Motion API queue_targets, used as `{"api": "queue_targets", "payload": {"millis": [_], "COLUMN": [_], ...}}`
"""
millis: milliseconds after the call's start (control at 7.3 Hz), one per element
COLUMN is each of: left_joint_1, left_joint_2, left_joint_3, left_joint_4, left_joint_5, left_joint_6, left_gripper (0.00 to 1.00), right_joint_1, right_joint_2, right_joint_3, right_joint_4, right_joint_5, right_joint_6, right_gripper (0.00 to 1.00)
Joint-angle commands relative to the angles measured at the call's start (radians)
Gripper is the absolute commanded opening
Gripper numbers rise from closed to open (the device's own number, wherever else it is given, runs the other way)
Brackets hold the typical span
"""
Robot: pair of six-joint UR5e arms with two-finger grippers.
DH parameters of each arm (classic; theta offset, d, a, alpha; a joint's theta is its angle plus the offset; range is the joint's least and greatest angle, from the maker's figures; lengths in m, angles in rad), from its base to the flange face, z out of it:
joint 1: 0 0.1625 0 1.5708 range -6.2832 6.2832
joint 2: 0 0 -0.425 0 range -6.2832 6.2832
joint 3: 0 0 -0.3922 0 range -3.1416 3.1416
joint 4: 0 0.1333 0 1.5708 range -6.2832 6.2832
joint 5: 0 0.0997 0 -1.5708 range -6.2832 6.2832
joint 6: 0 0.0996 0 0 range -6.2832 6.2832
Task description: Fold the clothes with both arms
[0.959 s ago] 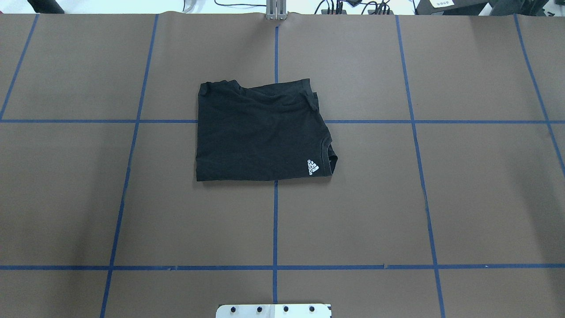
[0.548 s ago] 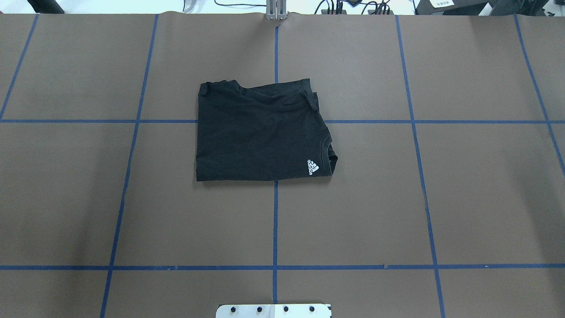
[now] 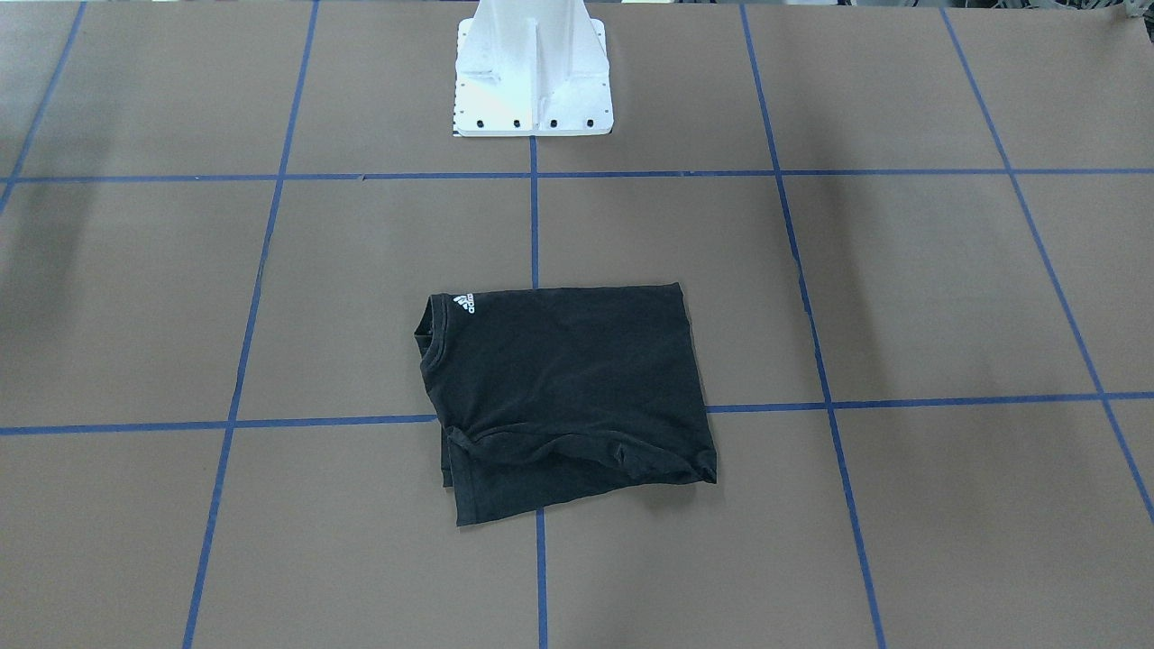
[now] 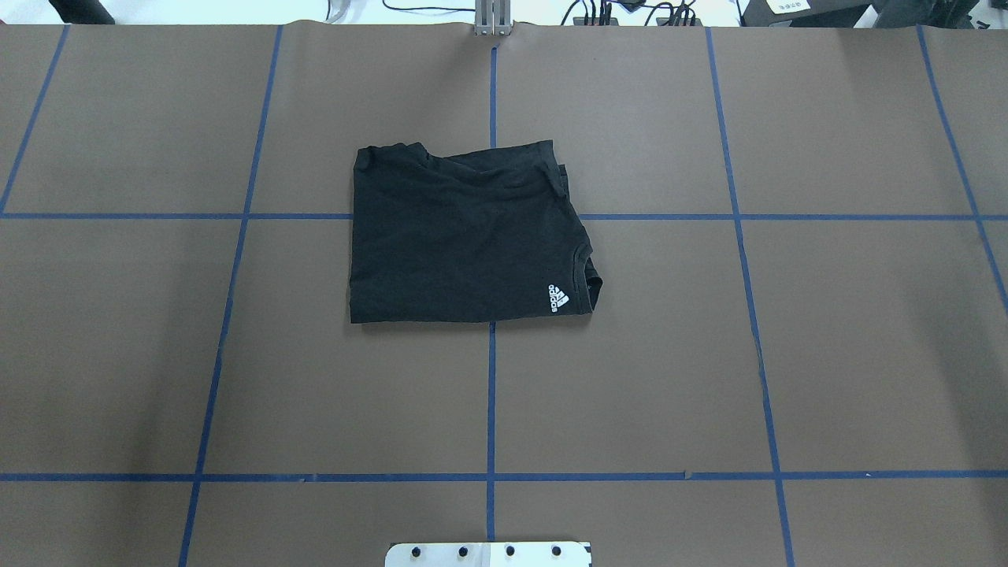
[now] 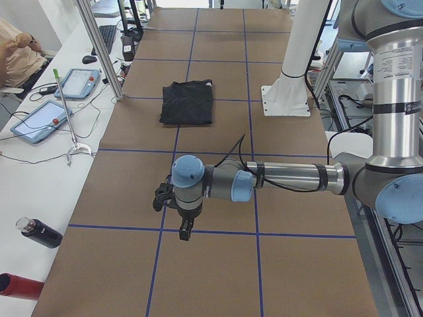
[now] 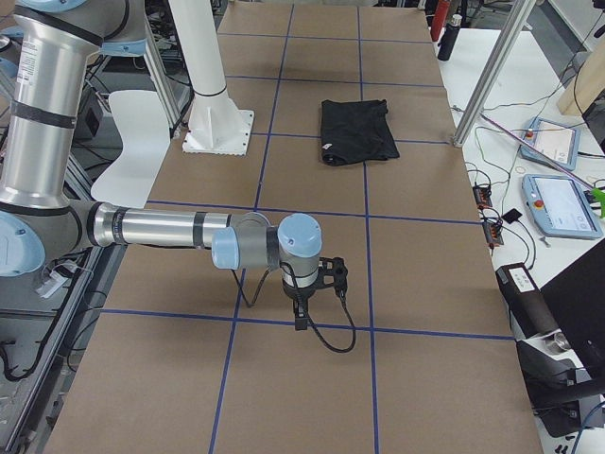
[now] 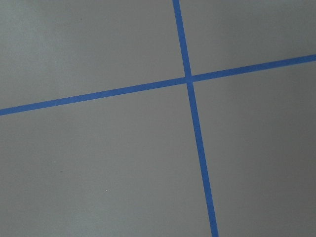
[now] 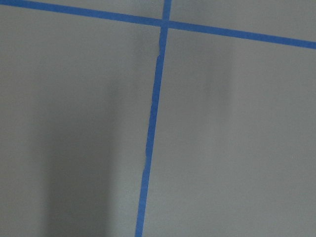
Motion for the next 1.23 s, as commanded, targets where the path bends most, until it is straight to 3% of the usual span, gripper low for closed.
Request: {"api": "queue_targets", "payload": {"millis": [0,1096], "left_joint_1": [0.0,0.0], "left_joint_2": [0.0,-0.003], "left_joint_3": [0.0,-0.002], "left_joint_4": [0.0,-0.028], "left_joint_5": [0.0,0.0], "left_joint_6": [-0.001,-0.001], "left_gripper": [1.0,1.0], "right_joint_1": [0.0,0.0], "right_joint_2": [0.0,-0.006], "right_joint_3": [0.0,-0.003], "right_joint_4": [0.002,0.0], "right_joint_5": [0.0,-0.003], "right_joint_6": [-0.004,-0.012], "right_gripper": [1.0,1.0]}}
